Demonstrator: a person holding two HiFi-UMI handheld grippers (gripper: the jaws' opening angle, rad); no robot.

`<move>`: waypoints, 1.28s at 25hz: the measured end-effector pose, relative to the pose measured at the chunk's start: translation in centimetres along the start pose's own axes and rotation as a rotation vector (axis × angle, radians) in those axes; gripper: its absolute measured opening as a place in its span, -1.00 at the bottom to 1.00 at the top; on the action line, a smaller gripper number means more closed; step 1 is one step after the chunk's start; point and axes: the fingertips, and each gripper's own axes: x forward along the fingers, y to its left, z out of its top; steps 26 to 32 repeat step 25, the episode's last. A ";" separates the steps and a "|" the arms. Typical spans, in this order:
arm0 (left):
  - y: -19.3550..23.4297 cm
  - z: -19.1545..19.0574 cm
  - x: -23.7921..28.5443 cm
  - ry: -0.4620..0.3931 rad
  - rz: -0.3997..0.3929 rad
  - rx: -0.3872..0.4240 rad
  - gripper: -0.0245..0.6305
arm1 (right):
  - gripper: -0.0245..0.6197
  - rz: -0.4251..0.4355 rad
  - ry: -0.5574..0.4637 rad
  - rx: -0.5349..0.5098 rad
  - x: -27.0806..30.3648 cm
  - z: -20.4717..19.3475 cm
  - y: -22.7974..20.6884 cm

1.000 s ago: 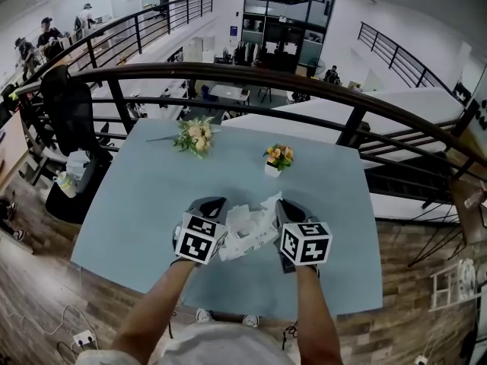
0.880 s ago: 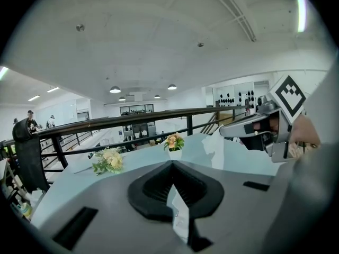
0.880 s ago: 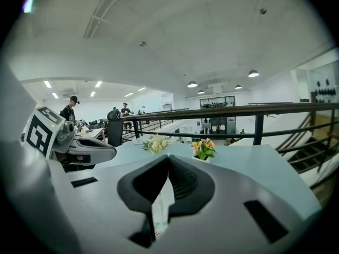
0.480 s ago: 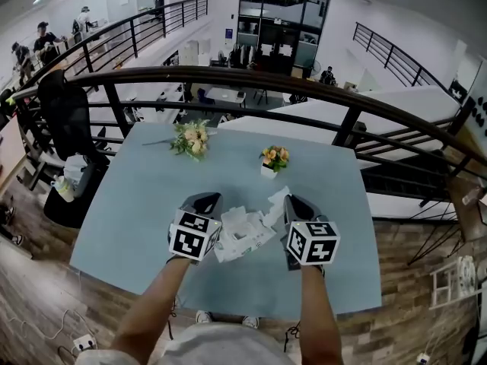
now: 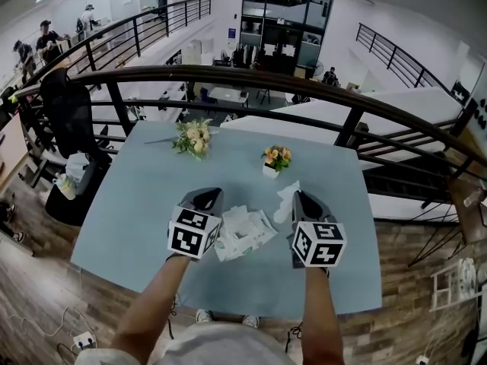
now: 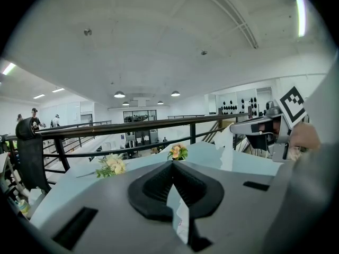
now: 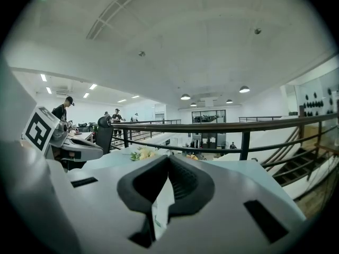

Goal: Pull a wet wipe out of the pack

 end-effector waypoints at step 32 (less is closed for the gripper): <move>0.6 0.0 -0.5 -0.003 0.015 -0.008 -0.94 | -0.90 0.005 -0.004 -0.020 -0.1 -0.1 0.7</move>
